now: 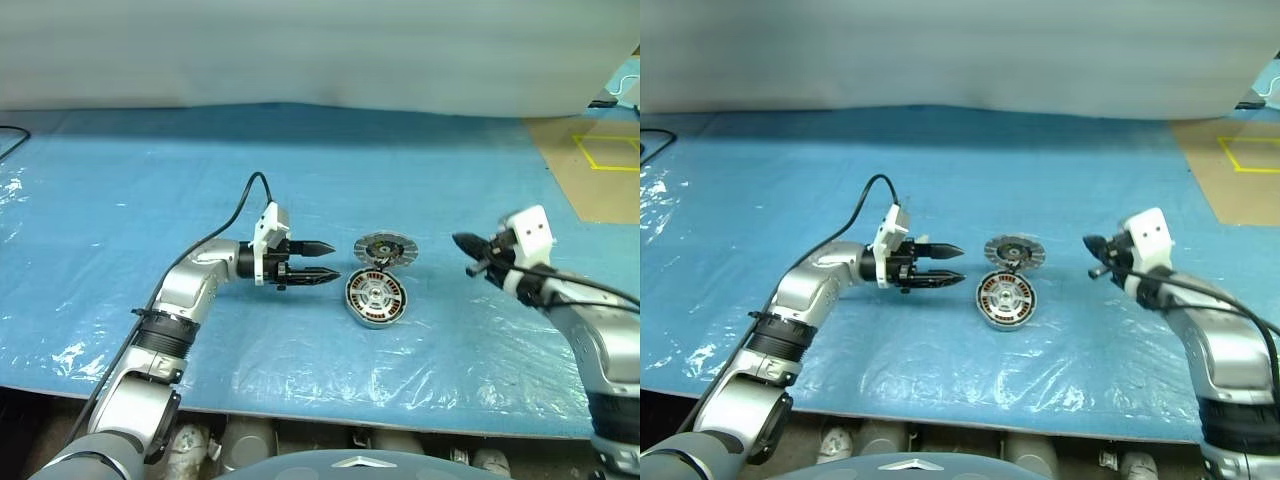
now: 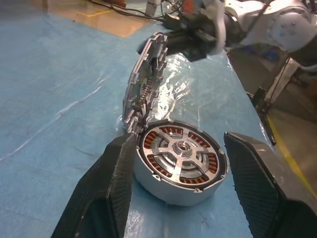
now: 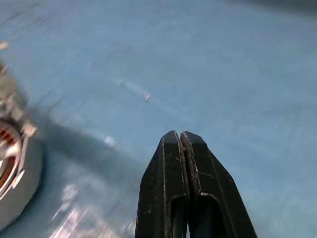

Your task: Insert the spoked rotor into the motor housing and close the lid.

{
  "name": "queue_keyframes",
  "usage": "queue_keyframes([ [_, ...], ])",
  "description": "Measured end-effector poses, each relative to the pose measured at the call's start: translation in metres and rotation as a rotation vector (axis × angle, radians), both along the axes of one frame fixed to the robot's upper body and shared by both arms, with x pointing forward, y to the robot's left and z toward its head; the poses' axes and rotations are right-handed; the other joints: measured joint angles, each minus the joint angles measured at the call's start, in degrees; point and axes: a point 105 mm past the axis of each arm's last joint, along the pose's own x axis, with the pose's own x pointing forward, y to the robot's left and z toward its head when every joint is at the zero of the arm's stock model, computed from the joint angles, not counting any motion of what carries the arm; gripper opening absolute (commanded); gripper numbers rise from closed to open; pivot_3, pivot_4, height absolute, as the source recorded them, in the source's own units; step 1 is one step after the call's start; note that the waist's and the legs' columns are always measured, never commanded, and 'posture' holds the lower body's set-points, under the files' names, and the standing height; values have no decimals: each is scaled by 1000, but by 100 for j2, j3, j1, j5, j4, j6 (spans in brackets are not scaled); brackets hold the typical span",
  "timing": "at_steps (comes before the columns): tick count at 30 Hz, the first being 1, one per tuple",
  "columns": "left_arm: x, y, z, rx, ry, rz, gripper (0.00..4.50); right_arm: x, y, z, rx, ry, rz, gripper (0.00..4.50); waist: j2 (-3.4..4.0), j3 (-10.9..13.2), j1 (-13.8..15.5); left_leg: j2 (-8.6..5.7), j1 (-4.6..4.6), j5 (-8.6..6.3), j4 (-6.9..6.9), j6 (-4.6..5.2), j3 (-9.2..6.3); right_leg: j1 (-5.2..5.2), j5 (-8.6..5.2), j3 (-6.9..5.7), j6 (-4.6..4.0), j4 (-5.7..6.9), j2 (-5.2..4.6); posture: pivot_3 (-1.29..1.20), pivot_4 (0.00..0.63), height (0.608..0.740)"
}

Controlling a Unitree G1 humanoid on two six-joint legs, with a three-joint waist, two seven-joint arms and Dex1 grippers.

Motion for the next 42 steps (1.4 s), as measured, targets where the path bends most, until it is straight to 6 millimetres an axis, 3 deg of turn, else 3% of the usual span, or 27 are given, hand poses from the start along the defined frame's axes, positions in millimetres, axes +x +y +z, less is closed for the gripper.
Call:
queue_keyframes([
  [3,1,0,1,12,-45,-2,2961,18,31,7,-3,-25,120,0,3,1,-22,0,-9,1,-1,0,0,-4,-3,-2,-7,-2,1,0,150,740],
  [7,1,2,1,19,-51,1,2961,26,57,10,-16,-12,250,0,4,1,-19,-1,-29,9,0,12,-2,-14,-2,-6,-7,1,1,0,150,740],
  [13,4,5,0,27,-51,27,2961,6,85,12,-45,49,499,0,6,3,-6,3,-31,10,1,16,-3,-16,-3,-10,-8,1,1,0,150,740],
  [18,2,6,-2,27,-49,43,2961,-18,91,13,-91,70,612,0,6,3,25,7,-28,4,10,8,-3,-14,-3,-9,-9,2,1,0,150,740],
  [25,3,5,-1,27,-37,54,2961,-39,100,-2,-114,114,675,0,6,3,57,8,-20,1,20,2,-1,-10,-1,-5,-11,10,1,0,150,740],
  [29,4,4,1,27,-37,57,2961,-48,99,-22,-114,173,654,0,6,3,71,7,-22,1,20,2,-1,-10,-1,-6,-11,6,1,0,150,740],
  [35,5,3,5,27,-46,47,2961,-53,94,-43,-131,197,596,0,6,2,72,7,-19,0,20,1,-1,-9,-1,-5,-11,7,1,0,150,740],
  [42,5,3,6,27,-46,38,2961,-54,96,-45,-136,158,564,0,4,2,69,6,0,-1,20,2,-1,9,-1,-2,-10,7,0,0,150,740],
])
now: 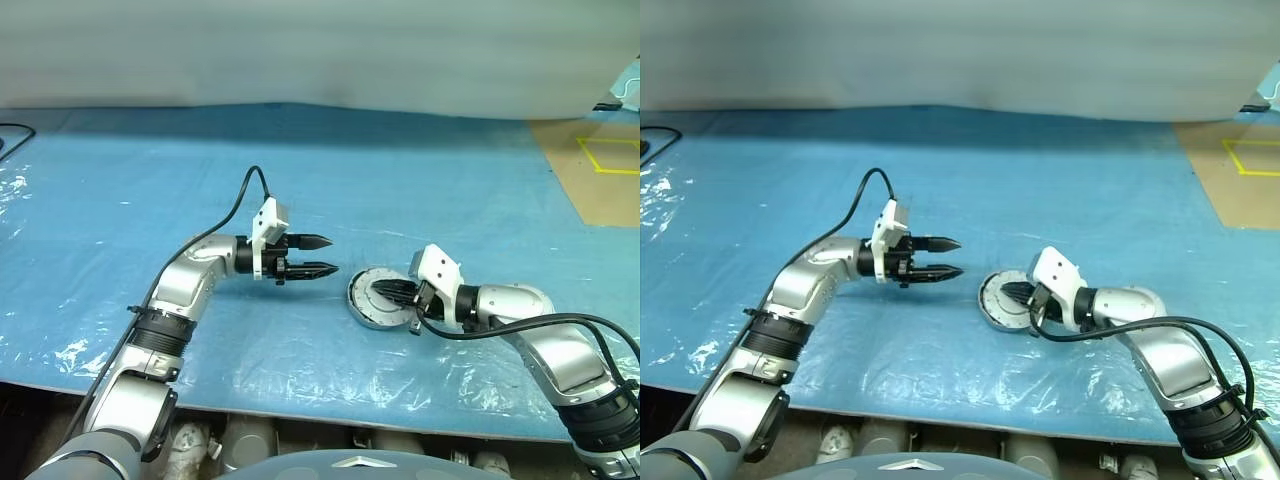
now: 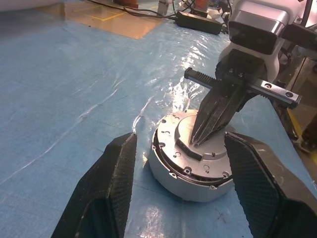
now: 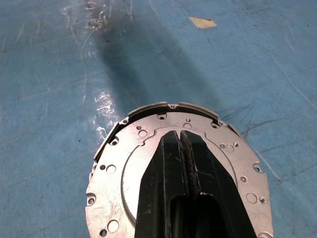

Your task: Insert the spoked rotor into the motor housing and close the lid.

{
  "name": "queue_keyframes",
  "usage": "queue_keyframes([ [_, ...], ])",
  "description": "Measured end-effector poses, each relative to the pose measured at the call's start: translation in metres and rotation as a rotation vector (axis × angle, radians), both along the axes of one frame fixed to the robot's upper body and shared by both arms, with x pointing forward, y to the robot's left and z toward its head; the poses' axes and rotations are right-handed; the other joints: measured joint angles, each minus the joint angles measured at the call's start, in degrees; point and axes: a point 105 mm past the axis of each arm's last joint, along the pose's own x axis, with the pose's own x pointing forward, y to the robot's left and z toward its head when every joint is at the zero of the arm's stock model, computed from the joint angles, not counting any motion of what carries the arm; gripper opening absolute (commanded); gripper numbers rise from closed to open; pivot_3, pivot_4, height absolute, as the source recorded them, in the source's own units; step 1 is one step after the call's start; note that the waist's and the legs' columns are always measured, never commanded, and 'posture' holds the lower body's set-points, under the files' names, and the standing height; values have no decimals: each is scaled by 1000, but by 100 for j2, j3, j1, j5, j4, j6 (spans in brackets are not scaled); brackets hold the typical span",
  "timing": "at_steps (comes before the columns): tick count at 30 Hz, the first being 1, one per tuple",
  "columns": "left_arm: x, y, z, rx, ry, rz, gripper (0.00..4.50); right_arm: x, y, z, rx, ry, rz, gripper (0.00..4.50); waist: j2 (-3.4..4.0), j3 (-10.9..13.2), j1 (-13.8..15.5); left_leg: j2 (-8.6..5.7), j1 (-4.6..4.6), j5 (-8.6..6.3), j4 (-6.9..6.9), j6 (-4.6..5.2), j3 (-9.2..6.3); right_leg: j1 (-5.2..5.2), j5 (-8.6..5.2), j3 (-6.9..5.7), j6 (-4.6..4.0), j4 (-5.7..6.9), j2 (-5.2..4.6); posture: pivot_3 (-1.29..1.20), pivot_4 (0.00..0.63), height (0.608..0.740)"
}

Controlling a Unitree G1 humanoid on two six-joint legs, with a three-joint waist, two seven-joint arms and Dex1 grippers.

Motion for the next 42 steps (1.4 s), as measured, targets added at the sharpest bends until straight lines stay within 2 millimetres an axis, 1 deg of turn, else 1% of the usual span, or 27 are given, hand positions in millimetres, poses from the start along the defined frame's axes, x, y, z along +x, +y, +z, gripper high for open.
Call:
queue_keyframes([
  [3,0,0,0,0,0,0,2961,1,2,6,84,42,-33,0,1,0,0,0,-4,0,-1,0,0,-5,0,0,0,0,0,0,150,740],
  [4,0,0,0,0,0,0,2961,2,3,11,111,44,-43,0,1,1,-3,0,-7,0,-1,0,0,-8,0,0,0,0,0,0,150,740],
  [6,0,0,0,-1,0,0,2961,6,5,29,144,3,-48,0,1,1,-4,0,-11,1,-2,0,0,-11,0,0,0,-1,1,0,150,740],
  [9,0,0,0,-2,0,2,3006,9,4,52,186,-58,-49,607,1,1,4,1,-11,1,-5,-1,0,-11,0,-2,-1,-2,1,0,150,740],
  [10,0,0,0,-2,1,3,3006,8,4,56,192,-61,-48,916,1,1,5,0,-11,1,-6,-1,0,-11,0,-2,-1,-3,1,0,150,740],
  [12,0,0,-1,-2,4,6,3006,6,4,54,194,-44,-43,1655,1,1,10,0,-13,1,-6,-1,0,-11,0,-2,-1,-5,1,0,150,740],
  [16,0,1,-2,-2,7,7,3006,-4,-4,37,141,14,-48,3073,1,1,15,0,-14,1,-5,-1,0,-11,0,-2,0,-6,0,0,150,740],
  [20,-2,1,-2,-5,9,0,3006,-8,-7,25,55,-4,-36,4481,1,1,-8,1,-10,1,-6,-2,0,-11,0,-2,1,-4,1,0,150,740],
  [23,-9,7,-3,12,2,-31,3006,-7,-8,21,0,-39,-31,4481,1,1,-12,1,-9,1,-9,-2,0,-13,-1,-1,1,-5,1,0,150,740],
  [26,-11,13,-5,31,-2,-40,3006,-5,-10,19,-18,-52,-35,4481,1,1,2,-2,-11,0,-10,-2,0,-12,-1,-1,1,-8,0,0,150,740],
  [29,-14,18,-10,84,-59,-64,3006,-3,-12,13,-42,-52,-41,4481,1,1,4,-1,-12,0,-10,-2,0,-12,-1,-1,1,-8,0,0,150,740],
  [32,-17,18,-20,121,-90,-85,3006,-5,-11,5,-74,-50,-21,4481,1,1,3,-1,-12,0,-10,-2,0,-12,-1,-1,1,-8,0,0,150,740],
  [35,-17,19,-21,117,-107,-85,3006,-9,-16,0,-118,-39,1,4481,1,1,9,-1,-9,0,-9,-1,0,-9,-1,-1,1,-7,0,0,150,740],
  [42,-22,20,-27,123,-141,-101,3006,-11,-15,-1,-124,-50,22,4481,1,1,2,0,-5,-1,-9,1,0,-8,-1,0,1,-4,0,0,150,740],
])
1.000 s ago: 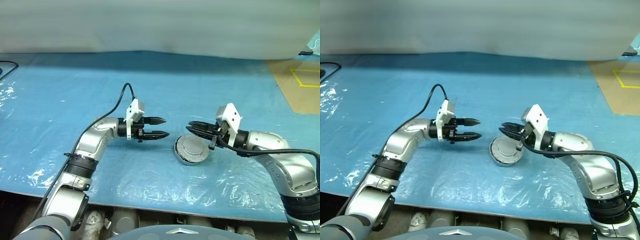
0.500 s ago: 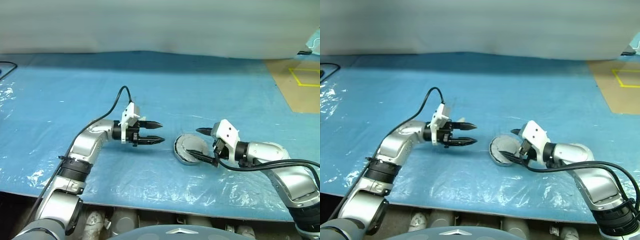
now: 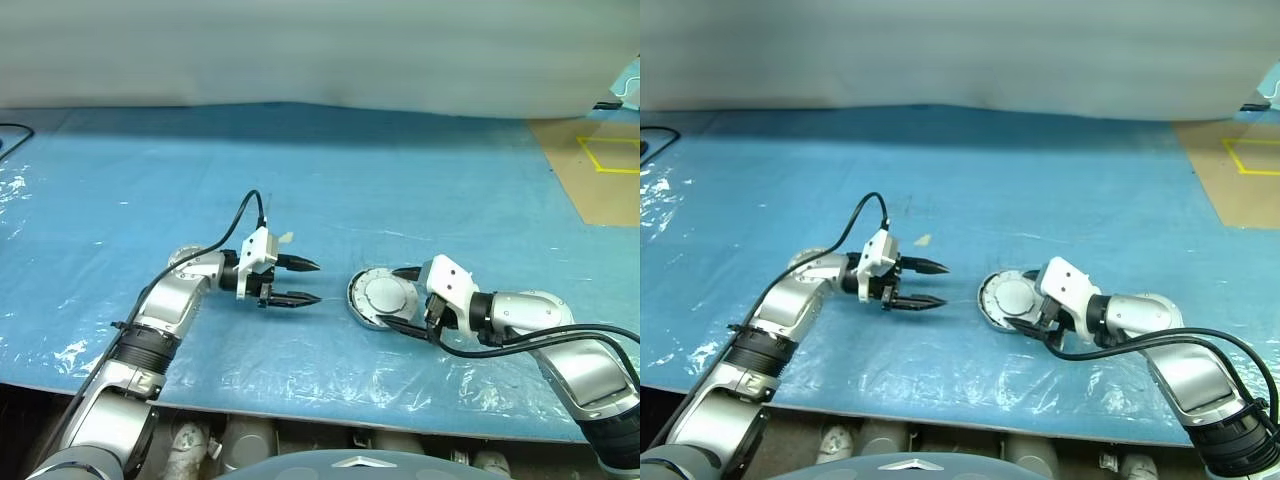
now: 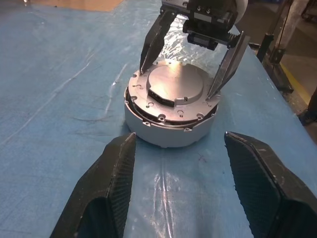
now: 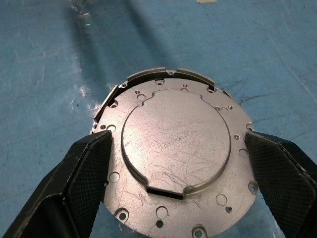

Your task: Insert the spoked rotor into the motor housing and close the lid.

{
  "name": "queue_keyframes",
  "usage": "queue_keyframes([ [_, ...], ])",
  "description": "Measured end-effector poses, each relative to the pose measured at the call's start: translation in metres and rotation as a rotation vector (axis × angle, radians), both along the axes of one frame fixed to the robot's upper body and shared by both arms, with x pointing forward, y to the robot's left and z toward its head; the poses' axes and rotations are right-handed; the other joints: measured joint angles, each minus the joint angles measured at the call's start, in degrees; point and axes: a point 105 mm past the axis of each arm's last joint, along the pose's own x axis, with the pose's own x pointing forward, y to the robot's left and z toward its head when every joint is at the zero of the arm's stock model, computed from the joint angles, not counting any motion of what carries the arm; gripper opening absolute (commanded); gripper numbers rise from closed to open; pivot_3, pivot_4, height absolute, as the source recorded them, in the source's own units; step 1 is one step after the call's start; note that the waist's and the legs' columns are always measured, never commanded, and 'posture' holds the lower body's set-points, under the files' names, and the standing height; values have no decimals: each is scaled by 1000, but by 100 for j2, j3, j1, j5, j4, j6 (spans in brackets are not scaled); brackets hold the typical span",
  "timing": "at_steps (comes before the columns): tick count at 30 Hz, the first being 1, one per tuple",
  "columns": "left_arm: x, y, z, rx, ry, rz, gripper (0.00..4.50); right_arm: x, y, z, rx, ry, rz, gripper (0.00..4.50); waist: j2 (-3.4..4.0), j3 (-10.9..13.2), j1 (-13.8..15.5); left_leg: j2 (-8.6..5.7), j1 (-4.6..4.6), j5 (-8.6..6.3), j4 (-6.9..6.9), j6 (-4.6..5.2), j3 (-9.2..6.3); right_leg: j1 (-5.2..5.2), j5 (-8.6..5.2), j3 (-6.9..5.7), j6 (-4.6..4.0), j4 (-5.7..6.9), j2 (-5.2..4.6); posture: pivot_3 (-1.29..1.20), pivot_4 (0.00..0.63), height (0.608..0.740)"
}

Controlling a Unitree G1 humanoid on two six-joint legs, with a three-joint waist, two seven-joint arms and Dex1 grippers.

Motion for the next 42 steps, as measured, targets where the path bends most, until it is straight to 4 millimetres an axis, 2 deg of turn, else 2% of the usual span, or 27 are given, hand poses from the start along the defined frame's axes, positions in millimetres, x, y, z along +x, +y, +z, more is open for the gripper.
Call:
queue_keyframes([
  [3,0,1,-1,0,-4,0,3006,-1,2,-1,0,-2,11,4481,0,0,2,-1,0,0,0,0,0,1,0,0,0,0,0,0,150,740],
  [8,2,3,-7,3,8,6,3006,1,4,-1,8,-18,17,2993,0,0,0,0,1,0,1,1,0,1,0,0,0,1,0,0,150,740],
  [20,4,2,-10,-7,6,22,3006,6,13,4,217,139,-85,2966,0,0,3,0,-2,0,1,0,0,-1,0,0,-1,1,0,0,150,740],
  [29,4,2,-9,-4,24,29,3006,7,13,-6,145,65,-82,2966,0,0,-1,0,4,0,2,-1,0,3,0,0,-1,2,0,0,150,740],
  [42,4,-1,-4,-4,29,35,3006,7,17,-17,157,38,-98,2966,-14,-11,-18,1,44,-3,2,3,1,32,-5,3,10,3,0,0,150,740],
])
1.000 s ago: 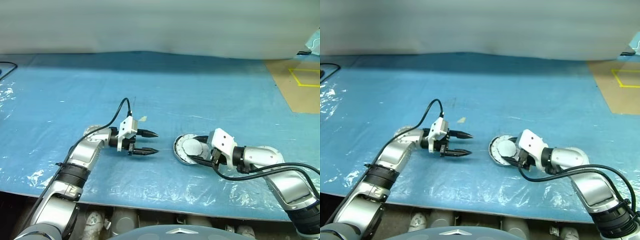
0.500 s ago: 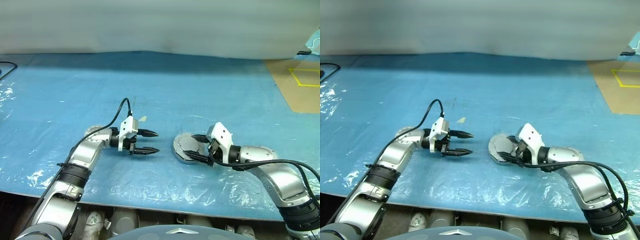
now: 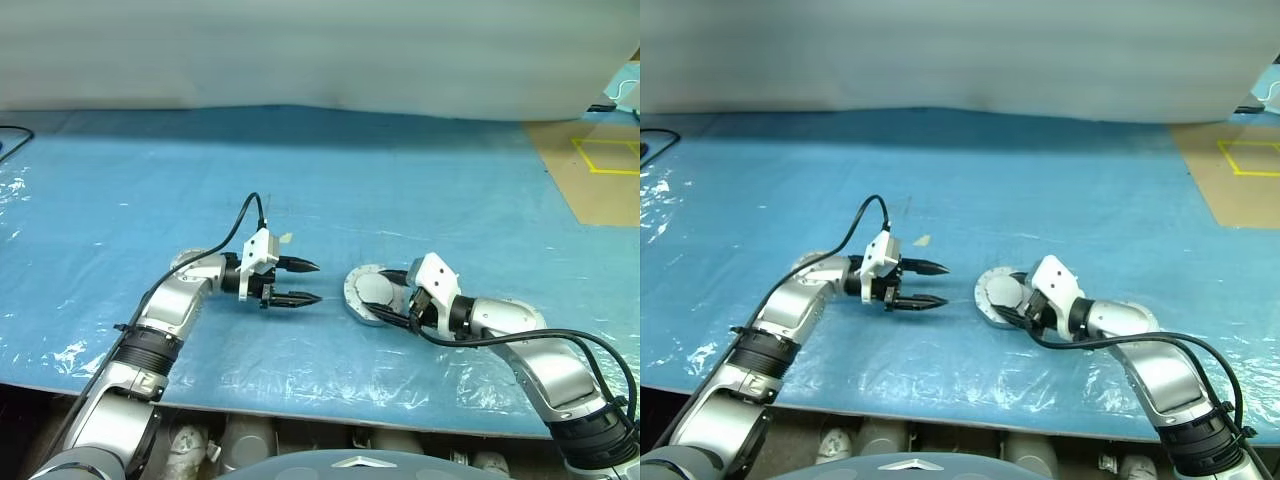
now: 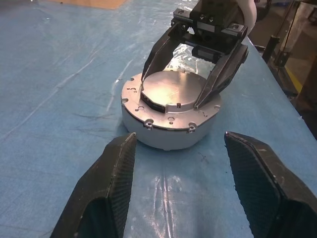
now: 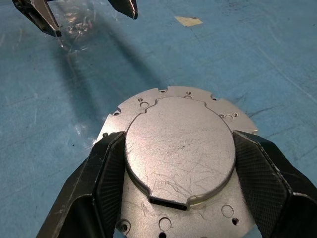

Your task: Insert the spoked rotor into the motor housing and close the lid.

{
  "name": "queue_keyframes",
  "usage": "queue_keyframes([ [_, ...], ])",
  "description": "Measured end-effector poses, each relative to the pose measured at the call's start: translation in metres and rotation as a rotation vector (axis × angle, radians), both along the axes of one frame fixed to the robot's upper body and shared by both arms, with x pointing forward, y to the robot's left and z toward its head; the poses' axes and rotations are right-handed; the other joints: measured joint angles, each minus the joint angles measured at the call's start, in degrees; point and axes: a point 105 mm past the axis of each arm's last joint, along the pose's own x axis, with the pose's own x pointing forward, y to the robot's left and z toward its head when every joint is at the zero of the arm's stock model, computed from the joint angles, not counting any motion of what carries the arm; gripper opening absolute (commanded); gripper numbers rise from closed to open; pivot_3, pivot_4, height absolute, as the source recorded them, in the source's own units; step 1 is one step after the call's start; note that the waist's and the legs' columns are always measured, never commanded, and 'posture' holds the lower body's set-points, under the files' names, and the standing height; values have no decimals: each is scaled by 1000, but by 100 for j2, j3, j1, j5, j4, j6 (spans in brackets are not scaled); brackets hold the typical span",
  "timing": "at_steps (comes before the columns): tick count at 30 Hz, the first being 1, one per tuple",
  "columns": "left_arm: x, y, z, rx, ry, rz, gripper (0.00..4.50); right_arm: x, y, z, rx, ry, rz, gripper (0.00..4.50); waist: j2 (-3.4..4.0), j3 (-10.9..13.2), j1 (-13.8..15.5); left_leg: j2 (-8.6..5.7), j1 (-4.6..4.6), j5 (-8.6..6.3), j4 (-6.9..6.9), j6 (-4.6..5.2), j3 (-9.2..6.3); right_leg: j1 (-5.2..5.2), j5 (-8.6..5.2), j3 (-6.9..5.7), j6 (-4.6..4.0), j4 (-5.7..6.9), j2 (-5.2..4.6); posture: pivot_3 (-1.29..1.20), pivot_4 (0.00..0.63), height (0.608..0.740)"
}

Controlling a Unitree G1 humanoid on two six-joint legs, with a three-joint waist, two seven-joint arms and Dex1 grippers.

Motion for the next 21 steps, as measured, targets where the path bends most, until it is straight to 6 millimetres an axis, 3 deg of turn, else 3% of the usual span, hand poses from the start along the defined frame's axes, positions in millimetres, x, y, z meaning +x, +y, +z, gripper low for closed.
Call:
queue_keyframes([
  [8,0,-2,3,-1,-7,-1,3006,1,3,-6,-15,-15,1,2966,-28,-22,-23,-3,80,-11,-23,16,8,63,-19,14,32,-12,0,0,150,740],
  [21,1,-5,4,-11,-7,8,3006,7,1,-8,35,48,-61,2966,-57,-41,-23,-6,81,-12,-31,16,0,58,-19,28,33,-24,0,0,150,740],
])
